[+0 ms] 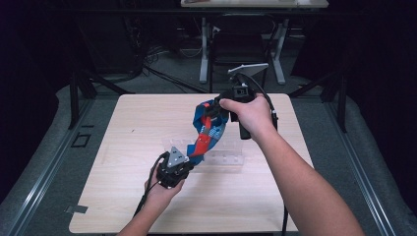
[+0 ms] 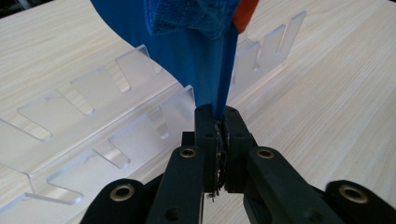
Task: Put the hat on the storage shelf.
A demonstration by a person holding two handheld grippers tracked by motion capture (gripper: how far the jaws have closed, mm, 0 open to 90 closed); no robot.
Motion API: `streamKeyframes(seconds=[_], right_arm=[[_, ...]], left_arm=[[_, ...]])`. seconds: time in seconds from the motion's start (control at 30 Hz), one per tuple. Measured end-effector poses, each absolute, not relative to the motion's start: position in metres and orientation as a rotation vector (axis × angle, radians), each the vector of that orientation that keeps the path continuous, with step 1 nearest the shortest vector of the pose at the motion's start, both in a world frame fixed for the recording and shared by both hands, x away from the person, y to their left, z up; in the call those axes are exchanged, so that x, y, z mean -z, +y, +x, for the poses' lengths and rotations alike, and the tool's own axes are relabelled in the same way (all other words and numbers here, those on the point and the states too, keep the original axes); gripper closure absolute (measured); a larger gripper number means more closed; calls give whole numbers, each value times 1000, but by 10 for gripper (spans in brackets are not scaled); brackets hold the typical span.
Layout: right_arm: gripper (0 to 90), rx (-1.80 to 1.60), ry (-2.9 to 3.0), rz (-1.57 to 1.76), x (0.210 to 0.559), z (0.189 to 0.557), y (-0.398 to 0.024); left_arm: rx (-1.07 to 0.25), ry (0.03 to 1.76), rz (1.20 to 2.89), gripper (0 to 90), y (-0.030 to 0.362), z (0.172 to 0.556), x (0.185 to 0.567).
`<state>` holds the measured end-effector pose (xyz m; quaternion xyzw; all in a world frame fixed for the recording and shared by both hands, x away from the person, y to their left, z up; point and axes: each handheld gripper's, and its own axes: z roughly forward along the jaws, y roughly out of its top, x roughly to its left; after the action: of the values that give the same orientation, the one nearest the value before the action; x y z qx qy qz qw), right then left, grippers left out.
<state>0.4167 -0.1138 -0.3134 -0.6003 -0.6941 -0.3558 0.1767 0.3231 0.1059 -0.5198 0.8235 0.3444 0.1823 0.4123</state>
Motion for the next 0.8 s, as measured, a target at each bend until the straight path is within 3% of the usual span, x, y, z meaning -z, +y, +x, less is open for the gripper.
streamKeyframes(seconds=[0.63, 0.8], right_arm=[[780, 954, -1939, -1719, 332, 424, -113], [779, 946, -1946, -1723, 332, 423, -112]], left_arm=[[-433, 904, 2047, 869, 108, 325, 535], [-404, 926, 2019, 706, 115, 321, 535]])
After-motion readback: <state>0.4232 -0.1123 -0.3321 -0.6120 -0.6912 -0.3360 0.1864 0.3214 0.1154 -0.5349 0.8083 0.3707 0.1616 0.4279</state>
